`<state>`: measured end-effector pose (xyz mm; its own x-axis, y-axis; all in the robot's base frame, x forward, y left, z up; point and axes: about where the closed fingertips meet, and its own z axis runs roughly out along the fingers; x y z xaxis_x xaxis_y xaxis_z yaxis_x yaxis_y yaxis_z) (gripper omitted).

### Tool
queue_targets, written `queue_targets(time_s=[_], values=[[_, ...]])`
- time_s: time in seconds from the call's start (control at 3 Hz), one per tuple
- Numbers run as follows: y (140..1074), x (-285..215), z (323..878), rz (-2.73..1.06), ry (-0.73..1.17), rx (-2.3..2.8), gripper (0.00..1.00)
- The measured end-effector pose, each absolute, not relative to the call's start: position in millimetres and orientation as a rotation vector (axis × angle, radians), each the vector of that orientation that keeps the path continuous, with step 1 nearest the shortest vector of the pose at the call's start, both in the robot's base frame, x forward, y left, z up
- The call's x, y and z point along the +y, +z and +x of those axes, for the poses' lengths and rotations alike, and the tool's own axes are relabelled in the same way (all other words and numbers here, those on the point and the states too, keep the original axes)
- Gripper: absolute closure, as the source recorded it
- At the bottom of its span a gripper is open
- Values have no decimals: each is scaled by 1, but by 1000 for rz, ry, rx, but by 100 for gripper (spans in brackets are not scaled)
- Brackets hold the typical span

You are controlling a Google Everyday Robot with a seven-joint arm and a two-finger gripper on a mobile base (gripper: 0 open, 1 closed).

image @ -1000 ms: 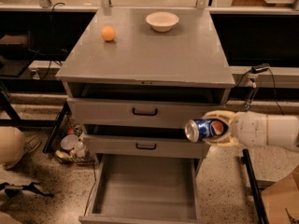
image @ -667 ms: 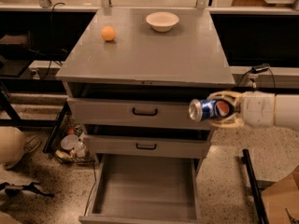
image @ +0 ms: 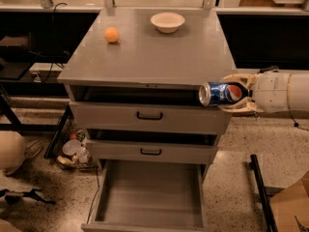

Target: Pick pepsi can from bottom drawer and place on counter

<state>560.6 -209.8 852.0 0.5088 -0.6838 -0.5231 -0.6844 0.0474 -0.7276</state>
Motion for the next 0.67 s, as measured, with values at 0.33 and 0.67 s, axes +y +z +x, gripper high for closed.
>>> queue_targets(time_s=[0.33, 0.67], values=[[852, -209, 561, -1651, 0, 1180, 100], [865, -210, 578, -1640, 44, 1188, 100]])
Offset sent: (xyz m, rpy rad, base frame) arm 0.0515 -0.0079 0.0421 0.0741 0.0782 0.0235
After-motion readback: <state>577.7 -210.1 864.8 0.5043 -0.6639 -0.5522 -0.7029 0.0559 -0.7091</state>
